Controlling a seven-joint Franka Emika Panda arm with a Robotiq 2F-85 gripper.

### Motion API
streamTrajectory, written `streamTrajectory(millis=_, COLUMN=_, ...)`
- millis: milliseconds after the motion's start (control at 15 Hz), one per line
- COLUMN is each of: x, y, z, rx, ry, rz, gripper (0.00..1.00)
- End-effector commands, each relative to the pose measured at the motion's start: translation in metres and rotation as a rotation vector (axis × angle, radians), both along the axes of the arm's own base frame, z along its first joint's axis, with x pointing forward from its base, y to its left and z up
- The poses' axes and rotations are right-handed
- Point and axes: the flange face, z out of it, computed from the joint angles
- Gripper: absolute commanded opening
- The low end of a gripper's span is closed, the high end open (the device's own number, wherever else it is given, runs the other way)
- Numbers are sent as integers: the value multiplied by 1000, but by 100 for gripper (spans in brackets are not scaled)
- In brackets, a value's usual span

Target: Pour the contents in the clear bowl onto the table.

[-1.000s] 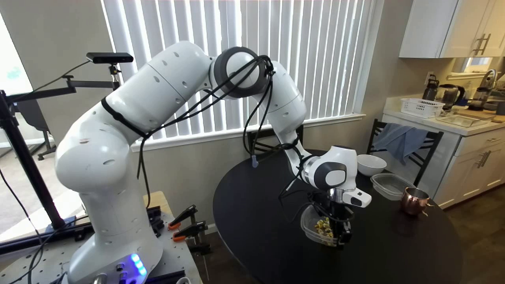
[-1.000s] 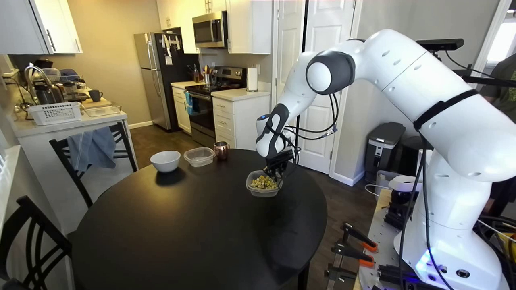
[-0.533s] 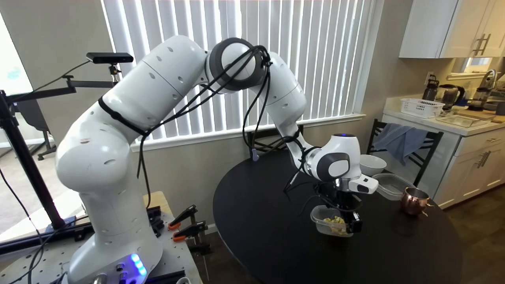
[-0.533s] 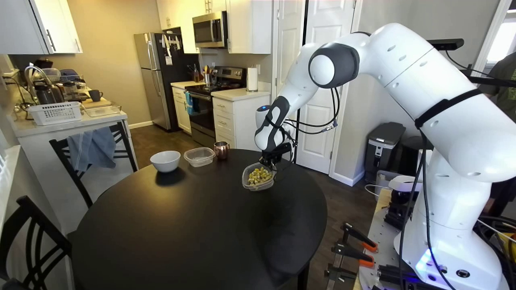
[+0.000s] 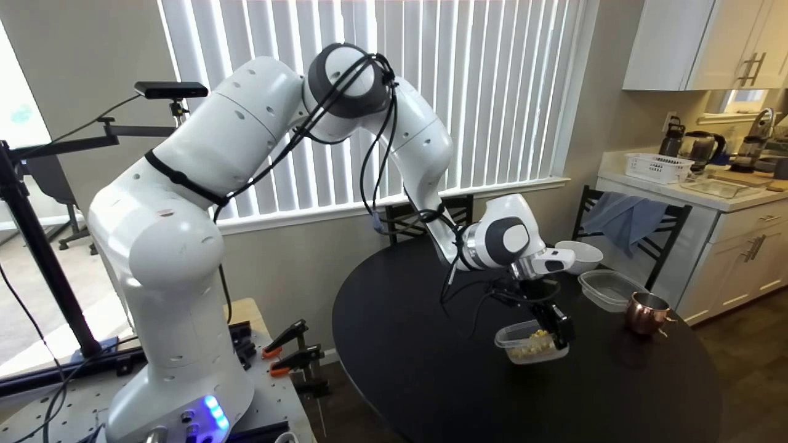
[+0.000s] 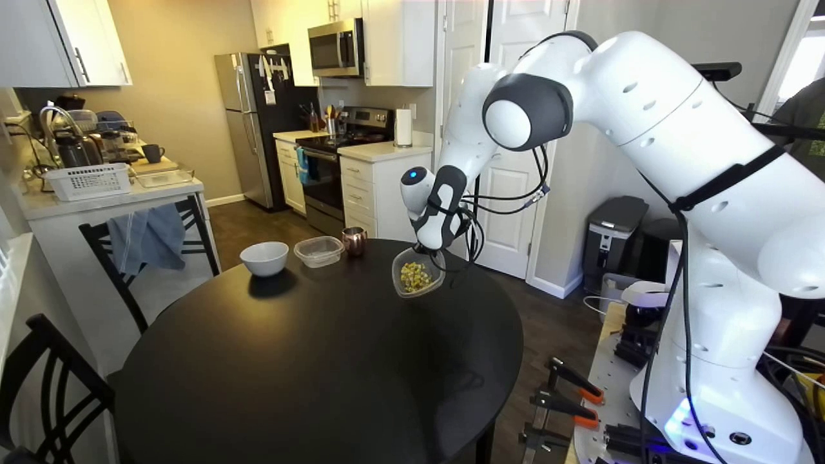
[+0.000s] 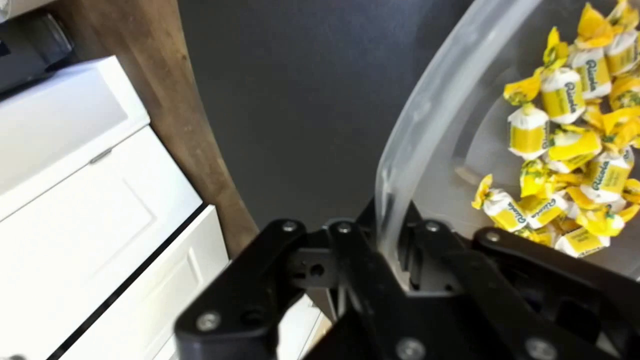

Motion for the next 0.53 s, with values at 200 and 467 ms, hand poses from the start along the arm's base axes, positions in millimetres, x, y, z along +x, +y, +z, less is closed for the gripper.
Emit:
streamTrajectory(millis=200, x=-6, y=77, z=41, rx=-235, ry=-163, rz=162, gripper=1)
streamTrajectory(millis=467, x=-7, y=120, z=40, rx=-386, ry=-243, rz=283, gripper=1)
